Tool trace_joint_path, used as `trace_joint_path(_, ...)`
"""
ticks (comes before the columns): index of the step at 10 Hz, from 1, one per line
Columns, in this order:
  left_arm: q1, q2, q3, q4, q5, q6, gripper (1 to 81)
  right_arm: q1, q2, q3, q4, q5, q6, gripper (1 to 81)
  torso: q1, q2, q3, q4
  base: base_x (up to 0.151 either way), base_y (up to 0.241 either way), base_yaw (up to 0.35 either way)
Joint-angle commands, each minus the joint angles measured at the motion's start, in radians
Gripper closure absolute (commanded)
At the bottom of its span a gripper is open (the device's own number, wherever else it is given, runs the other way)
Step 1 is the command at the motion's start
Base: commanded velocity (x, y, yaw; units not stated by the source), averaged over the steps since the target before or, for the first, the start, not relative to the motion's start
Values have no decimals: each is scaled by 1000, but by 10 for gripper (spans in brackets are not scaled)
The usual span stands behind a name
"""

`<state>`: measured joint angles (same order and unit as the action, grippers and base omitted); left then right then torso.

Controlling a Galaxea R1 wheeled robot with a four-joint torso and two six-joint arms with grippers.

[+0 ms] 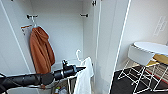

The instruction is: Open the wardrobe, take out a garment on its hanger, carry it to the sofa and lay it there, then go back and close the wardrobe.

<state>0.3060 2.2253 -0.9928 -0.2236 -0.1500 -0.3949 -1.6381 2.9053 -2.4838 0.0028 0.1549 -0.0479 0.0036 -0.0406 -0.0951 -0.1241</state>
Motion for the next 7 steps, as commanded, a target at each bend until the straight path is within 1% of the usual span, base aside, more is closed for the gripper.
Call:
trace_joint_path(1, -156, -10, 37, 46, -30, 8, 811, 7, -13, 25, 6, -57, 5, 10, 0, 0, 0, 0, 0, 0, -197)
trace_joint_path(4, -156, -8, 46, 47, -29, 10, 811, -16, -58, 36, 11, -55, 10, 10, 0, 0, 0, 0, 0, 0, -202)
trace_joint_path(7, -149, -9, 48, 53, -28, 10, 811, -18, -101, 94, 17, -55, 10, 10, 0, 0, 0, 0, 0, 0, -212)
